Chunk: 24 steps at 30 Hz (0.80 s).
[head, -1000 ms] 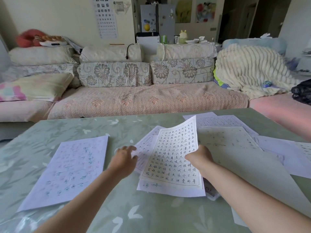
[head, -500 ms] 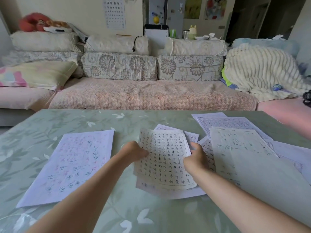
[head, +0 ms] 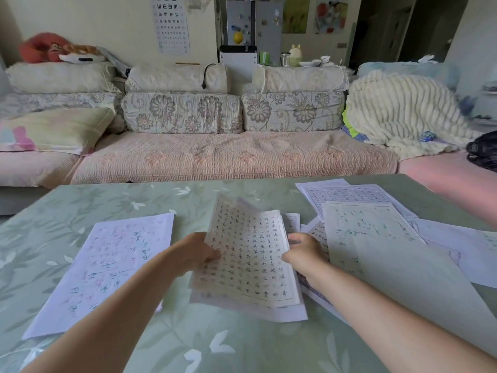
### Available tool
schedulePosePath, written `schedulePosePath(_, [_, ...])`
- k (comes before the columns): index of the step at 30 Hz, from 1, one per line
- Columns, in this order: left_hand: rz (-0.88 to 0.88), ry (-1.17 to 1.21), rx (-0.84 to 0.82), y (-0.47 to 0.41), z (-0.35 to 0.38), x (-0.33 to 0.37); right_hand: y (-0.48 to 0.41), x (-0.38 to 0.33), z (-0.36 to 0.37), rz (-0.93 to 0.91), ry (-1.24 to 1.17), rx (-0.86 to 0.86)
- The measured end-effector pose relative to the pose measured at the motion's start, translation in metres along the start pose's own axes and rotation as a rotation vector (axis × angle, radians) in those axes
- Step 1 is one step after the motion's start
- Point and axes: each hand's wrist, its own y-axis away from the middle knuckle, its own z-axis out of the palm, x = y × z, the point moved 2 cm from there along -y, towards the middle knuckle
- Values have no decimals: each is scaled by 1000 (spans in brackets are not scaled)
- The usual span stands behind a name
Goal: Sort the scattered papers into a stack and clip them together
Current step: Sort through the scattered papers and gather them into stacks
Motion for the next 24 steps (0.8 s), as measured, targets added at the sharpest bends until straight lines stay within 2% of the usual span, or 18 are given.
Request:
schedulePosePath(3, [74,88,34,10,-18,-5,7,-5,-7,-36,53,-3])
schedulePosePath(5, [87,233,15,21,-25,-7,8,-8,-12,-61,27,-20])
schedulePosePath(8, [112,420,-12,40,-23,-3,13,-17,-17,-78,-131,-159])
schedulePosePath(11, [179,453,-79,55,-9,3,22,-27,-20,-121,-229,-291])
schedulePosePath(14, [187,462,-69,60,5,7,19,-18,-21,-169,-167,-285])
schedulePosePath(20, [135,247,-52,65,38,20,29,-12,-45,-107,-60,-272])
schedulePosePath(24, [172,5,-107,67,76,51,25,1,-92,-49,7,-109])
